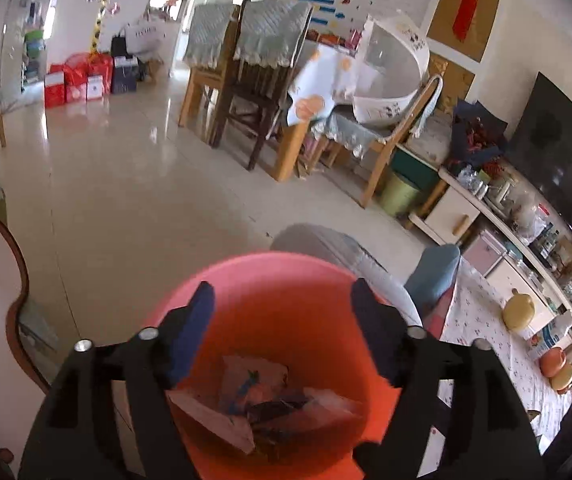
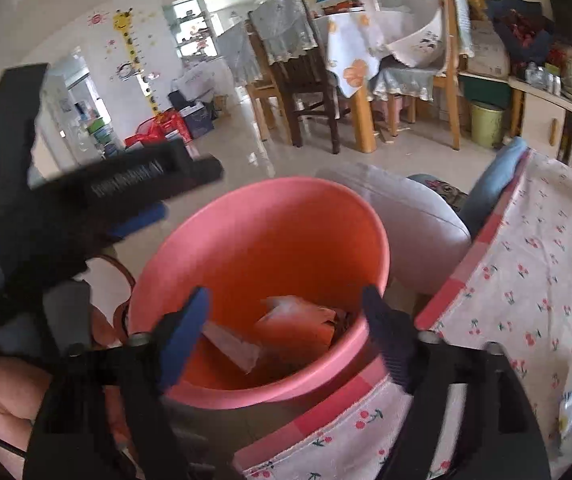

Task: Collect trash
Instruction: 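Open left gripper over pink bucket while right gripper releases milk carton in, then move both tools back over the remaining trash on the table, then grasp clear plastic bottle with left gripper while right grasps white-blue milk box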

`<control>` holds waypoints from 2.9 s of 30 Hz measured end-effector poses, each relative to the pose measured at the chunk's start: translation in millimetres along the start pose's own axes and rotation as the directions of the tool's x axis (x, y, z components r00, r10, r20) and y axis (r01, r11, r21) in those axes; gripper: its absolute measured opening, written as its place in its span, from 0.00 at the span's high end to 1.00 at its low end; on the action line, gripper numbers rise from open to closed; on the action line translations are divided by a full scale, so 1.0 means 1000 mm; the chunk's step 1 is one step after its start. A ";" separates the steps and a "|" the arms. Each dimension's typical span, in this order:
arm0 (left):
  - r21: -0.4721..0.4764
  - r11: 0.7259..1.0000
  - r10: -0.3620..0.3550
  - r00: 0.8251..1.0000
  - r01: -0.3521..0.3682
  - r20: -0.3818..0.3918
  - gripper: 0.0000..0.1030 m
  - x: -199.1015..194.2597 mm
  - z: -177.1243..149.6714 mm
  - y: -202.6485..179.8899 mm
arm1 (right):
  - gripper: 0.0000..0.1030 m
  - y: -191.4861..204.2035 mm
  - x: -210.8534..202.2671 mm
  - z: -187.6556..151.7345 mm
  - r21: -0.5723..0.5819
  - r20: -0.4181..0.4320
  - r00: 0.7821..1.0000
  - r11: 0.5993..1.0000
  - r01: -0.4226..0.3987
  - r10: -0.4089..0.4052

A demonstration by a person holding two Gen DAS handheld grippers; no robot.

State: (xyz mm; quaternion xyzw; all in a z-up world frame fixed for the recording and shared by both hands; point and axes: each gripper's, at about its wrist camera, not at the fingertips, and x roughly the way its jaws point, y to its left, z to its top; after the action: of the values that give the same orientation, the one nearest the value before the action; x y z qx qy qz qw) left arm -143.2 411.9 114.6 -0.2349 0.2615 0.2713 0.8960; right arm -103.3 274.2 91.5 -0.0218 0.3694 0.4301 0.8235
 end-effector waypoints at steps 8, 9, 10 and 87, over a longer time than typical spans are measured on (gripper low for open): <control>0.101 0.994 -0.052 0.995 0.043 0.085 0.08 -0.021 0.002 -0.032 | 0.13 -0.016 -0.049 -0.030 -0.002 0.048 0.992 0.993 0.118 -0.118; 0.115 0.992 -0.058 0.994 0.047 0.088 0.07 -0.022 0.001 -0.036 | 0.13 -0.020 -0.057 -0.033 0.001 0.053 0.989 0.991 0.136 -0.135; 0.134 0.990 -0.064 0.994 0.052 0.089 0.07 -0.023 0.000 -0.042 | 0.12 -0.024 -0.062 -0.036 0.005 0.056 0.987 0.989 0.150 -0.150; 0.310 0.851 -0.243 0.841 0.424 -0.484 0.16 -0.005 -0.182 -0.246 | 0.08 -0.233 -0.257 -0.146 0.022 -0.002 0.904 0.904 0.427 -0.428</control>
State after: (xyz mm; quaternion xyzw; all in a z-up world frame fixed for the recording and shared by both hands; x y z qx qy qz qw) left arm -58.7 124.9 48.8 -0.1405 0.4554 -0.0106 0.8791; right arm -112.2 -101.6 81.4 -0.0926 0.3591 0.2352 0.8984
